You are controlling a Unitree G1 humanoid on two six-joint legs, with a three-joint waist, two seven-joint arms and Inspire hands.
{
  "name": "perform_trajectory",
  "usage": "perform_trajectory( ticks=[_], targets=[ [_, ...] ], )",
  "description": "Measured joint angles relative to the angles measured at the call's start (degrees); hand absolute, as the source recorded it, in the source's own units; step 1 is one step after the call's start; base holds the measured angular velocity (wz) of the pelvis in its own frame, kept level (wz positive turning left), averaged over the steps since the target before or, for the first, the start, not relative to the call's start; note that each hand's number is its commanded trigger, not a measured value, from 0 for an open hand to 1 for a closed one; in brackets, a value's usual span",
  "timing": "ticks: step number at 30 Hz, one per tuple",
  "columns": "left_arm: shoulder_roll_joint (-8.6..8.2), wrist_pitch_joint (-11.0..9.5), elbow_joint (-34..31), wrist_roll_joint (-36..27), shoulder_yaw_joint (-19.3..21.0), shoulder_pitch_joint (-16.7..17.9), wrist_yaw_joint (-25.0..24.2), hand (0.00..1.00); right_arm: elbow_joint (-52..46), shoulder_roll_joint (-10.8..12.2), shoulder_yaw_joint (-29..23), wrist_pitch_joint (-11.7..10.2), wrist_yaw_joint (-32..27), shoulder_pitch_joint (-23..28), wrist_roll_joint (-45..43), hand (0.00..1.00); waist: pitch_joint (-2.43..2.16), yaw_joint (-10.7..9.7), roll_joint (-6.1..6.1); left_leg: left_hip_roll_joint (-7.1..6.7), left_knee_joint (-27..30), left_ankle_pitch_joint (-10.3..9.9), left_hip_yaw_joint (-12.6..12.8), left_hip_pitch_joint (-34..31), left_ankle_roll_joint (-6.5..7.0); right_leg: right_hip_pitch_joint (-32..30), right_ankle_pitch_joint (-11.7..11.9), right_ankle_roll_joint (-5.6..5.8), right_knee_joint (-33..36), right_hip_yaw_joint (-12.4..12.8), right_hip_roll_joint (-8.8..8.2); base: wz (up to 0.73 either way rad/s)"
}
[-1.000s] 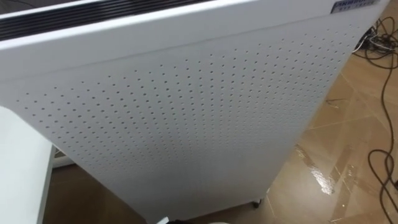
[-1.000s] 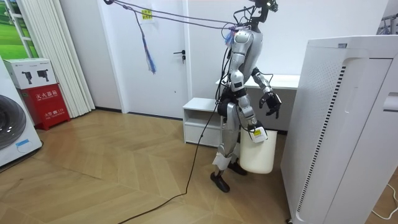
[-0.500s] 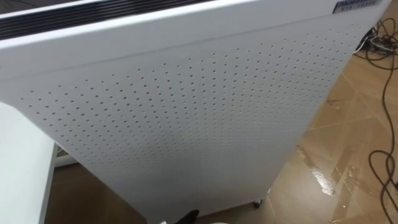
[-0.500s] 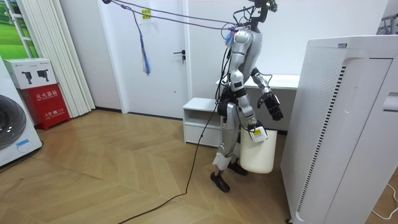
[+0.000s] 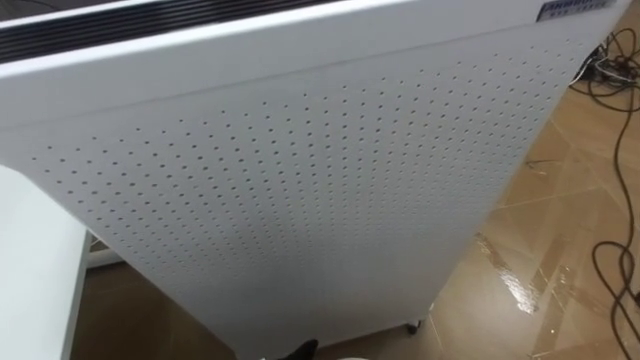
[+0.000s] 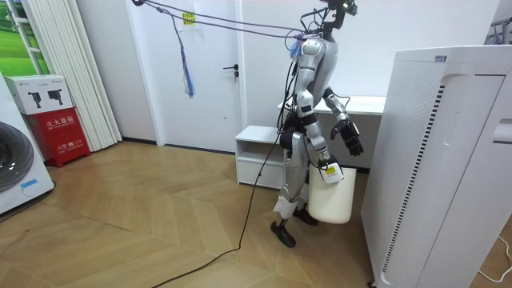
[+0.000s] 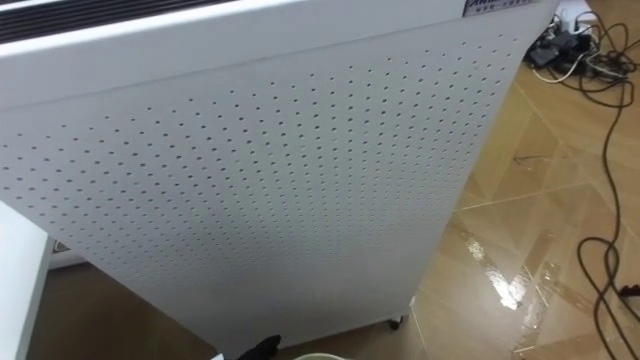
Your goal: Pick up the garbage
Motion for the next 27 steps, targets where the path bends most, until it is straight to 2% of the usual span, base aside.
perform_trajectory(
  ticks=[6,8,10,13,15,18,20,23,24,25,27],
  targets=[
    [-0.16,-0.14,3.67,-0.05,0.18,0.77,1.36,0.00,-0.25,-0.77,-0.17,0.00,-0.10,2.34,0.11,1.00,0.19,-0.12,-0.40,0.07,-1.54,-0.01,1.32,3.09,0.01,1.82,-0.03,0.05,-0.27,1.45,-0.06,-0.11],
    [-0.16,-0.45,7.11,-0.13,0.62,0.88,1.58,0.00,-0.38,-0.80,-2.29,-0.05,0.07,3.98,-0.22,1.00,0.15,-0.90,-0.50,0.11,-1.90,-0.01,1.78,4.59,0.02,3.16,-0.05,0.08,-0.84,1.74,-0.01,-0.07],
    [-0.16,-0.49,8.30,-0.11,1.60,2.28,1.75,0.00,-0.41,-0.94,-4.20,-0.50,0.20,5.77,-0.47,1.00,0.00,-1.44,-0.69,0.18,-2.67,-0.01,2.64,6.06,0.02,4.56,-0.04,0.07,-1.94,2.08,0.07,-0.10],
    [-0.31,-1.52,9.31,-1.77,4.42,6.49,2.92,0.00,-0.42,-0.96,-8.48,-1.40,-0.07,9.56,-0.41,1.00,-0.28,-1.75,-1.46,0.30,-4.18,-0.04,4.37,9.29,0.07,6.75,-0.25,0.36,-2.33,3.27,0.03,-0.19],
    [-0.34,-1.60,12.91,-4.85,6.37,8.86,4.10,0.00,-1.09,-0.95,-11.26,-1.51,-0.64,12.42,0.70,1.00,-0.57,-2.72,-2.06,0.36,-4.81,-0.08,5.56,11.62,0.12,9.12,-0.25,0.36,-3.36,3.84,0.12,-0.15],
    [-0.59,-2.10,17.00,-8.94,9.21,10.48,5.50,0.00,-1.64,-0.73,-13.63,-2.22,-0.91,15.93,4.08,1.00,-0.94,-3.70,-2.84,0.55,-5.75,-0.40,6.65,14.69,0.35,11.91,-0.27,0.42,-4.48,3.90,0.31,-0.09],
    [-0.70,-2.39,19.93,-11.23,9.42,10.76,6.69,0.00,-1.07,-0.58,-14.20,-2.25,-1.53,16.71,5.44,1.00,-0.96,-3.80,-3.05,0.81,-6.55,-0.64,7.59,16.53,0.35,13.22,-0.23,0.48,-5.22,4.45,0.55,-0.16],
    [-1.72,-2.56,26.06,-16.76,9.61,10.19,8.14,0.00,0.83,0.45,-14.34,-2.32,-3.38,17.17,7.65,1.00,-0.96,-3.72,-3.38,1.06,-7.54,-0.75,8.51,18.84,0.24,14.87,-0.20,0.48,-6.05,5.73,0.84,-0.20],
    [-1.90,-2.59,26.60,-17.10,9.76,10.20,8.45,0.00,0.92,0.83,-14.83,-2.32,-3.67,17.49,8.17,1.00,-1.14,-3.85,-3.13,1.07,-7.55,-0.81,8.42,19.24,0.21,15.19,-0.20,0.48,-6.13,5.72,0.86,-0.07],
    [-2.57,-2.63,27.98,-17.10,10.91,10.09,8.77,0.00,1.95,1.52,-15.96,-2.36,-3.99,17.72,8.63,1.00,-1.07,-3.97,-3.51,1.09,-7.69,-0.85,8.47,19.74,0.16,15.48,-0.20,0.48,-6.14,5.98,0.95,-0.06],
    [-3.27,-2.67,32.08,-18.31,11.66,9.10,9.12,0.00,5.53,2.08,-18.12,-2.22,-4.27,17.47,8.87,1.00,-1.16,-4.01,-3.15,1.08,-7.99,-0.88,8.56,20.80,0.12,16.53,-0.17,0.46,-6.25,6.03,0.99,-0.03]
  ],
)
